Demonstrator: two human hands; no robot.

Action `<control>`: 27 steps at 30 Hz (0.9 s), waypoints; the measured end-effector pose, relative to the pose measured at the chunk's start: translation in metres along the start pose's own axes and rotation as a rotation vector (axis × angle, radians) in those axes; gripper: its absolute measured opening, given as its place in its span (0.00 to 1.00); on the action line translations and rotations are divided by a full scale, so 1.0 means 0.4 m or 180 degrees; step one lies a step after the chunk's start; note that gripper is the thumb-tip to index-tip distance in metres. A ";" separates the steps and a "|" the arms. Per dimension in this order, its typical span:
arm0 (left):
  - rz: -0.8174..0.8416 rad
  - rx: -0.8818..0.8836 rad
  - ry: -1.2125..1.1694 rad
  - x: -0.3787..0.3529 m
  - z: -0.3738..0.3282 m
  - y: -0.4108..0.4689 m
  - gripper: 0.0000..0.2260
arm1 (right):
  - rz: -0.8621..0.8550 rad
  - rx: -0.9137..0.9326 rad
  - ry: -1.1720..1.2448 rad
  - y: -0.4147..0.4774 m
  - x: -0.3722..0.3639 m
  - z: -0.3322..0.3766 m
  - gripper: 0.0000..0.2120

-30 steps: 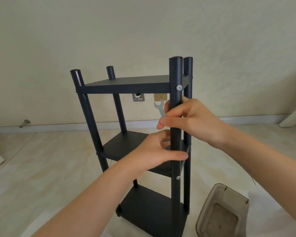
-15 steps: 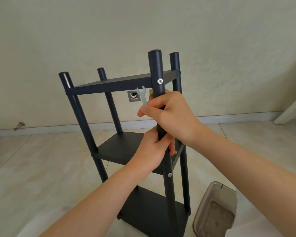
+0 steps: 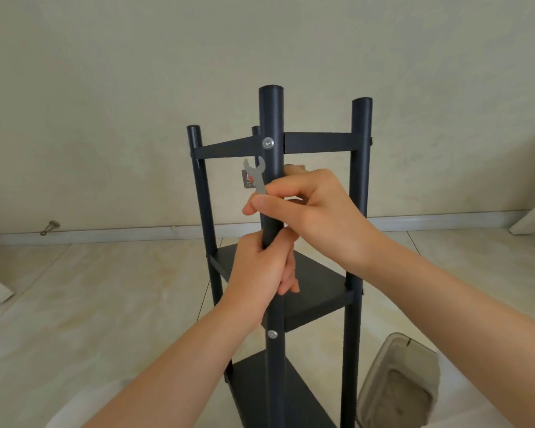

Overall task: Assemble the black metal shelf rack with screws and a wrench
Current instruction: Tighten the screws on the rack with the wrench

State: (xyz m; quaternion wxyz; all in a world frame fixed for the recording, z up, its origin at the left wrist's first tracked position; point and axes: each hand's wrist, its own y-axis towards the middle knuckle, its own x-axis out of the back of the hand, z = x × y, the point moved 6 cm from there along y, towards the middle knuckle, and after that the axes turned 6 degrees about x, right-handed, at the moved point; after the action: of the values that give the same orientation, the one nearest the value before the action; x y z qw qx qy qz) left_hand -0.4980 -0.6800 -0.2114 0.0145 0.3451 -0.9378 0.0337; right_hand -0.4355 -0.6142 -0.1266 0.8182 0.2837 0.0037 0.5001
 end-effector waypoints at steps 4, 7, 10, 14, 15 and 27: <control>-0.0302 -0.0330 0.0082 0.023 -0.021 -0.002 0.21 | -0.0087 0.0023 0.0077 0.000 0.014 -0.008 0.08; -0.0360 -0.0564 0.0179 0.024 -0.034 -0.003 0.20 | -0.0188 0.0047 0.0134 0.000 0.025 -0.015 0.09; -0.0301 -0.0584 0.0202 0.018 -0.036 -0.003 0.21 | -0.0220 0.0109 0.0100 -0.007 0.030 -0.015 0.08; -0.0202 -0.0510 0.0173 0.010 -0.038 -0.001 0.21 | -0.0206 0.0093 0.0179 -0.016 0.060 -0.017 0.07; -0.0193 -0.0484 0.0151 0.009 -0.037 0.002 0.21 | -0.0235 0.0094 0.0193 -0.019 0.070 -0.017 0.07; -0.0181 -0.0056 -0.0337 0.006 -0.017 0.018 0.26 | -0.0783 -0.0432 -0.0640 -0.048 0.127 -0.050 0.09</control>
State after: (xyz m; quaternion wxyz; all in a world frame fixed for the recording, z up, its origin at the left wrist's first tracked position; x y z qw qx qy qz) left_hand -0.5044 -0.6757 -0.2048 -0.0311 0.3728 -0.9274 0.0067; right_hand -0.4002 -0.5700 -0.1384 0.8867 0.2738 -0.0772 0.3644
